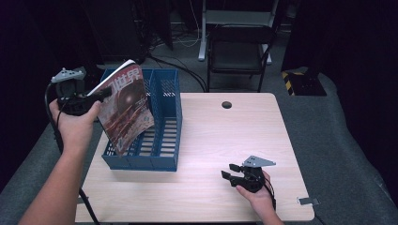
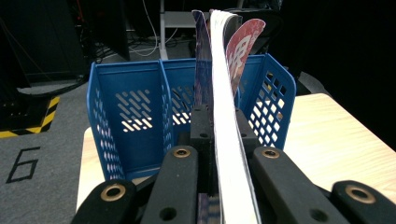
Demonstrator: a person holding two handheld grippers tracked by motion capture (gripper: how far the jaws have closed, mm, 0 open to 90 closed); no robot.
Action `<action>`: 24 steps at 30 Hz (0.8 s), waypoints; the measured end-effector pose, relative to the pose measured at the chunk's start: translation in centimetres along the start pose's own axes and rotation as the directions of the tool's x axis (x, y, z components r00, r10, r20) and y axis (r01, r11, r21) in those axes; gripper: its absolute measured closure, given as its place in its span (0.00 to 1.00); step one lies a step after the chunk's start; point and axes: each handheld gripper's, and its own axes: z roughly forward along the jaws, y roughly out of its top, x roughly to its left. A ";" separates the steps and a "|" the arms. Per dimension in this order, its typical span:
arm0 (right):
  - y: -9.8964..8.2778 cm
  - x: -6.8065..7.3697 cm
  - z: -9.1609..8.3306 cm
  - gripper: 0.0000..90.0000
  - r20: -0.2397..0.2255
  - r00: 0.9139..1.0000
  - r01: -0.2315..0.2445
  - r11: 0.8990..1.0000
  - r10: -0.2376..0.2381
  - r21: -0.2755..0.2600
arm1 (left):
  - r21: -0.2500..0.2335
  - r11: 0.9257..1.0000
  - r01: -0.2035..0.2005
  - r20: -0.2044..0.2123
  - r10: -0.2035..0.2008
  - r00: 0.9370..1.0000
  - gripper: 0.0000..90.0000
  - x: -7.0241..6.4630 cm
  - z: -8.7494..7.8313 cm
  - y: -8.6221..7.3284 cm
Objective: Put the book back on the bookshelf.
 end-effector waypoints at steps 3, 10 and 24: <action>0.0 0.1 0.0 0.55 -0.001 1.000 -0.010 1.000 0.010 0.001 | 0.000 1.000 0.000 0.000 0.000 1.000 0.93 0.0 0.5 0.0; 0.0 0.0 -0.1 0.55 0.000 1.000 -0.007 1.000 0.007 -0.005 | -0.007 1.000 0.020 0.010 -0.020 1.000 0.93 -0.2 1.6 -0.2; 0.0 0.0 -0.1 0.56 0.000 1.000 -0.003 1.000 0.003 -0.004 | 0.008 1.000 0.030 0.005 -0.030 1.000 0.93 -0.6 3.8 -0.7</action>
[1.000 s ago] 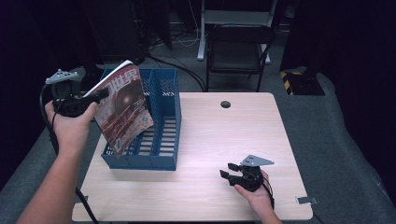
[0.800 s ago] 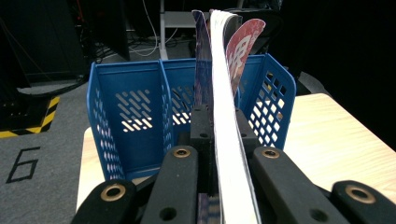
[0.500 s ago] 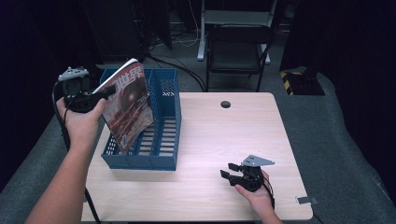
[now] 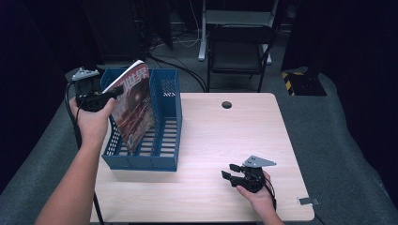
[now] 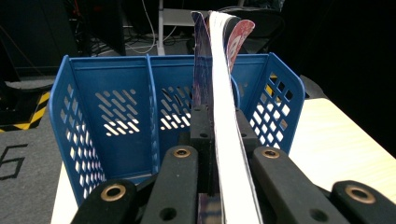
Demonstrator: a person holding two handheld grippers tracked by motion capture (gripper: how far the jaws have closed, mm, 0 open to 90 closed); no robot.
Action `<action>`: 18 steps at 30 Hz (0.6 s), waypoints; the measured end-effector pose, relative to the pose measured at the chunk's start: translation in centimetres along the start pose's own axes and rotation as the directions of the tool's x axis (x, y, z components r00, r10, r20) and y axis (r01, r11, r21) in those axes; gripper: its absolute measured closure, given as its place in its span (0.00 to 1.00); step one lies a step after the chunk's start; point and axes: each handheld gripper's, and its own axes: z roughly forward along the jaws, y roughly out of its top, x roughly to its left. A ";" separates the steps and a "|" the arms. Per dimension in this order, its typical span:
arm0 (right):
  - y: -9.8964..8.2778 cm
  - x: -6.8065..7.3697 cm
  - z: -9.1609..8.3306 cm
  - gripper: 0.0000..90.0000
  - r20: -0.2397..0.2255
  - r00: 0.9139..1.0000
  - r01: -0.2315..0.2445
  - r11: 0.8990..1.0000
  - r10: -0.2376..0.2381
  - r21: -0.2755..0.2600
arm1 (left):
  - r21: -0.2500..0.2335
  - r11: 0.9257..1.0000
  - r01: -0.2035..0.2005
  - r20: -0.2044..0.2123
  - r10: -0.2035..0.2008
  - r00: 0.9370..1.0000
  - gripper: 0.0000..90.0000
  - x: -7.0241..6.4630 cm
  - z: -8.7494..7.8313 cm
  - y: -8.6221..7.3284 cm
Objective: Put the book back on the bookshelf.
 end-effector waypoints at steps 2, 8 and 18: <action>0.0 -0.1 0.0 0.56 -0.005 1.000 0.006 1.000 -0.006 -0.002 | -0.002 1.000 0.005 0.000 -0.005 1.000 0.93 0.0 0.2 -0.1; 0.0 0.0 0.0 0.56 -0.002 1.000 0.003 1.000 -0.003 0.000 | 0.021 1.000 0.003 -0.005 -0.003 1.000 0.93 0.0 1.1 -0.7; 0.0 -0.1 0.0 0.56 0.000 1.000 0.003 1.000 -0.003 0.003 | 0.041 0.999 0.014 -0.020 -0.013 1.000 0.93 0.4 2.3 -1.9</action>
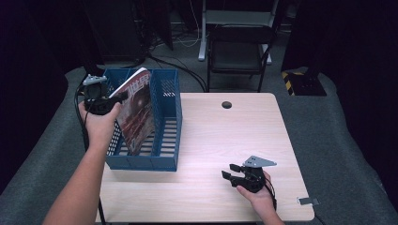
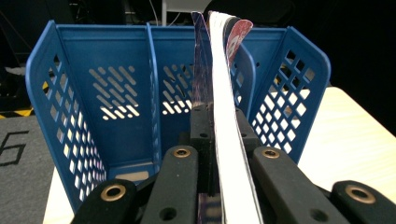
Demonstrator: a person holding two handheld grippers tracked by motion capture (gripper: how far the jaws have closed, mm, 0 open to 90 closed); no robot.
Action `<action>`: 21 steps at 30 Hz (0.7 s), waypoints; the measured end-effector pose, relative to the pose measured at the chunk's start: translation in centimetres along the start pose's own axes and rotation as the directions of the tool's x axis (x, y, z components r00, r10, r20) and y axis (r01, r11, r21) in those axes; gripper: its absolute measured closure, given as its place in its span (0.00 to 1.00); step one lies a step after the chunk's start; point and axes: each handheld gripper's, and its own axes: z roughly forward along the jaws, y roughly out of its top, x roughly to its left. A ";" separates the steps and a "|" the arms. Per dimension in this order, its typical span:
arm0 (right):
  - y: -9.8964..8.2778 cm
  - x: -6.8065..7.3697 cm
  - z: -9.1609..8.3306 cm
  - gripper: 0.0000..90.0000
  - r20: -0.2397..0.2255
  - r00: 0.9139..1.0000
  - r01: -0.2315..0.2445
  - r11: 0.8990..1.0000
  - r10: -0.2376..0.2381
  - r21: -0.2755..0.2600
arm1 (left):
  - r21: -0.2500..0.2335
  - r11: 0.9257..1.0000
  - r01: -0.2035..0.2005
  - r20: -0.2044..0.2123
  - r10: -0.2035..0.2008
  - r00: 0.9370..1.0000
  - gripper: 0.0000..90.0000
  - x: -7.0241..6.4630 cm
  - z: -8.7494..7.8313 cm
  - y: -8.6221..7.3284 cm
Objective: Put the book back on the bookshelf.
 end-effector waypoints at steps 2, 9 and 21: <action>0.0 0.0 0.0 0.56 -0.002 1.000 -0.001 1.000 0.001 0.000 | 0.012 1.000 0.003 0.001 -0.003 1.000 0.93 0.1 0.2 -0.2; 0.0 0.1 0.1 0.56 -0.003 1.000 0.000 1.000 0.000 0.001 | 0.037 0.999 0.008 0.000 -0.008 1.000 0.93 0.2 1.0 -1.1; 0.0 0.1 0.2 0.56 0.002 1.000 -0.002 1.000 0.002 -0.008 | 0.064 0.998 0.020 0.013 -0.020 1.000 0.93 0.3 1.5 -2.0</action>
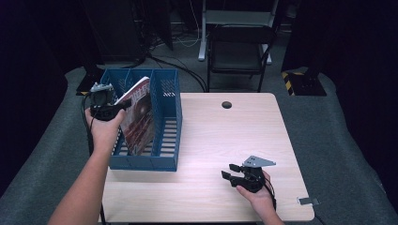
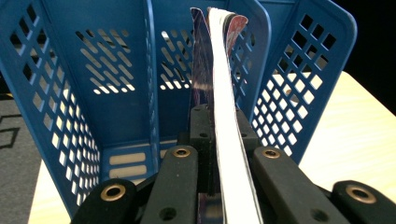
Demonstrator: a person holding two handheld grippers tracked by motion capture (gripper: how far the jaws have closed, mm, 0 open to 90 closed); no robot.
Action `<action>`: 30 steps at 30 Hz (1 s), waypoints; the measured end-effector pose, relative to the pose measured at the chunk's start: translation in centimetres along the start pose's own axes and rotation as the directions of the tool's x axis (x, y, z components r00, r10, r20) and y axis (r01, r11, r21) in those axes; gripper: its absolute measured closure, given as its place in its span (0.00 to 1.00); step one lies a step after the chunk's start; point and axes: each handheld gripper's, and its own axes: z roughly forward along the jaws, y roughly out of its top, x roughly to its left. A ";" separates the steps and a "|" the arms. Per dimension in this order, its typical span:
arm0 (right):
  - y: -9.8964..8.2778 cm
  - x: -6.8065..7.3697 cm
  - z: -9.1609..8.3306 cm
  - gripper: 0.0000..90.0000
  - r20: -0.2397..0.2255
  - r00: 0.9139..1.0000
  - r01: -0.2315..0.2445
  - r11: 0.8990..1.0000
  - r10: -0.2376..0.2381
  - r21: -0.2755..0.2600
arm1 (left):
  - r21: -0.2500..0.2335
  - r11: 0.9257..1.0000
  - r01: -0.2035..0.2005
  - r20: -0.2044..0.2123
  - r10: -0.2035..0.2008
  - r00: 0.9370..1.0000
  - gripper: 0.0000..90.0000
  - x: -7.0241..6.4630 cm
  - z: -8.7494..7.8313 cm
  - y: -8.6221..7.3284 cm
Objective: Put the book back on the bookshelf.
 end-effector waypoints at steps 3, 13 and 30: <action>0.0 0.0 0.0 0.56 -0.008 1.000 0.003 1.000 -0.003 0.014 | 0.018 1.000 -0.002 0.005 0.002 1.000 0.93 0.1 -0.2 -0.1; 0.1 0.1 0.0 0.56 -0.007 1.000 0.012 1.000 -0.012 0.008 | 0.053 0.999 0.011 0.011 -0.011 1.000 0.91 1.0 -1.4 -1.2; 0.0 0.0 0.2 0.55 -0.001 1.000 0.014 1.000 -0.014 0.016 | 0.101 0.995 -0.013 0.021 0.011 1.000 0.89 0.8 -1.9 -0.6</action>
